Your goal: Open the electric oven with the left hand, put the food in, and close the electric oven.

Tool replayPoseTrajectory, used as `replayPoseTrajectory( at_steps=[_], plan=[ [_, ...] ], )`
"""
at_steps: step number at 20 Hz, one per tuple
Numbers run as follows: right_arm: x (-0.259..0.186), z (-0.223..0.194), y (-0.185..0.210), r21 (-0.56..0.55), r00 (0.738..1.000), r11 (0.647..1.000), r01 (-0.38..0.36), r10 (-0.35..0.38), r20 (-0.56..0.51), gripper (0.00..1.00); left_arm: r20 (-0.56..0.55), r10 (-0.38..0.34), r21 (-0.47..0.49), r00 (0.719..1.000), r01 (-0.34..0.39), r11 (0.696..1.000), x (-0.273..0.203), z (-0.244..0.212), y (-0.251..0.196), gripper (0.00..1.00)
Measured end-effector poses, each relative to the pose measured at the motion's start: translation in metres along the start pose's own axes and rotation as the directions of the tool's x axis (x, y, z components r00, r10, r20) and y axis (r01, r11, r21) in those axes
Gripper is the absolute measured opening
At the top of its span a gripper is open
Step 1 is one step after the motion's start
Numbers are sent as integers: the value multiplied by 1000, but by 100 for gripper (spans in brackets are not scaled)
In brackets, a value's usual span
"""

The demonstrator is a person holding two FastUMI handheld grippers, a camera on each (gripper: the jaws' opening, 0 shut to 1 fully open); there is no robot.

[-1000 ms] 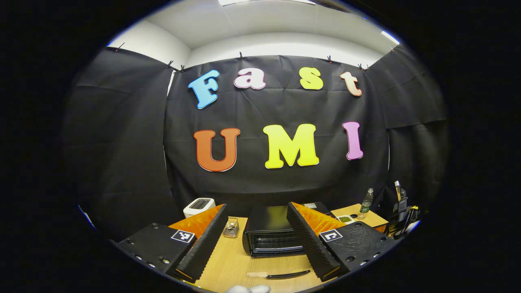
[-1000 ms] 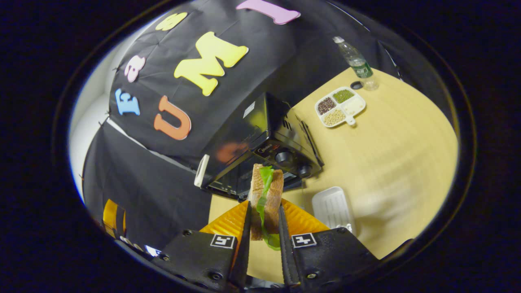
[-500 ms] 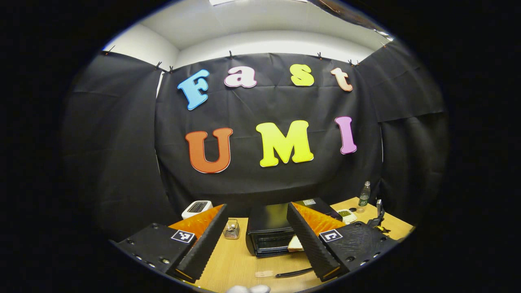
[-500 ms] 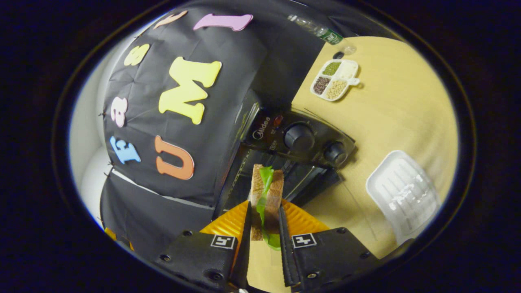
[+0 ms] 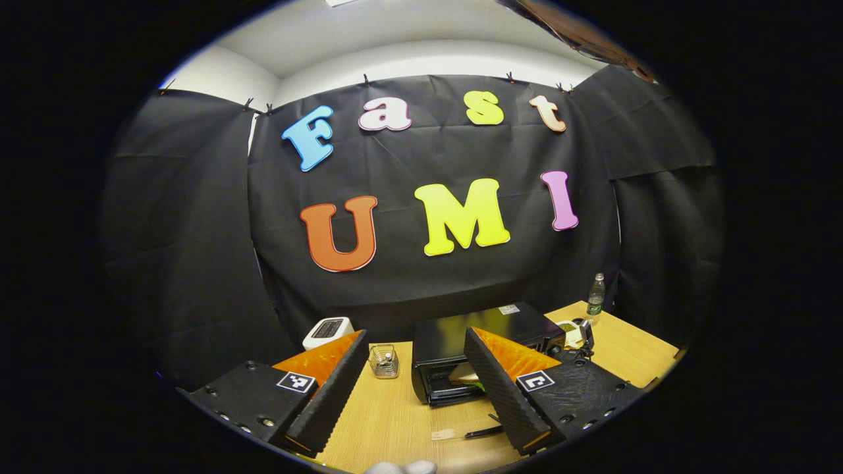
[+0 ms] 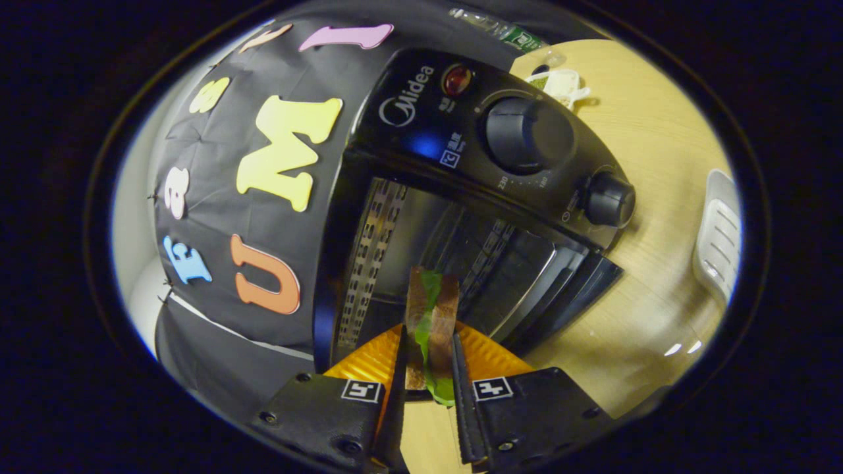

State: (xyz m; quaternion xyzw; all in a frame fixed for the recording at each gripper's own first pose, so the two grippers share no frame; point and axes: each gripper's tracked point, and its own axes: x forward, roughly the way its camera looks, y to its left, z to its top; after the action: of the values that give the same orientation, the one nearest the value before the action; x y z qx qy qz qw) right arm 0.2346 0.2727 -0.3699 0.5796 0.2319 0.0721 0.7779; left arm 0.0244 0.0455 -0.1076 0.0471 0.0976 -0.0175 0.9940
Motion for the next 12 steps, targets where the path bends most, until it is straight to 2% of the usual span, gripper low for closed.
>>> replayPoseTrajectory(
  at_steps=[1, 2, 3, 4, 7, 12],
  plan=[
    [4, 1, -3, 0, 1000, 1000, 8, -8, 13, 32, -3, 0, -1, 1000, 0, 1000, 1, -1, 1, 95],
    [6, 3, -5, 0, 1000, 1000, 13, -13, 17, 37, -6, 2, 2, 1000, -2, 1000, 1, -3, 1, 95],
    [10, 4, -6, -3, 1000, 1000, 17, -17, 26, 32, -8, 4, 5, 1000, -4, 1000, 1, -4, 4, 95],
    [12, 4, -6, -10, 999, 1000, 22, -22, 36, 37, -12, 7, 5, 1000, -7, 1000, 0, -6, 6, 95],
    [13, 2, -10, -13, 998, 999, 37, -36, 57, 32, -16, 8, 9, 1000, -8, 1000, -4, -7, 9, 95],
    [11, -7, -19, 8, 995, 997, 72, -72, 72, 43, -18, -2, 28, 1000, 3, 1000, -7, -9, 7, 95]
  ],
)
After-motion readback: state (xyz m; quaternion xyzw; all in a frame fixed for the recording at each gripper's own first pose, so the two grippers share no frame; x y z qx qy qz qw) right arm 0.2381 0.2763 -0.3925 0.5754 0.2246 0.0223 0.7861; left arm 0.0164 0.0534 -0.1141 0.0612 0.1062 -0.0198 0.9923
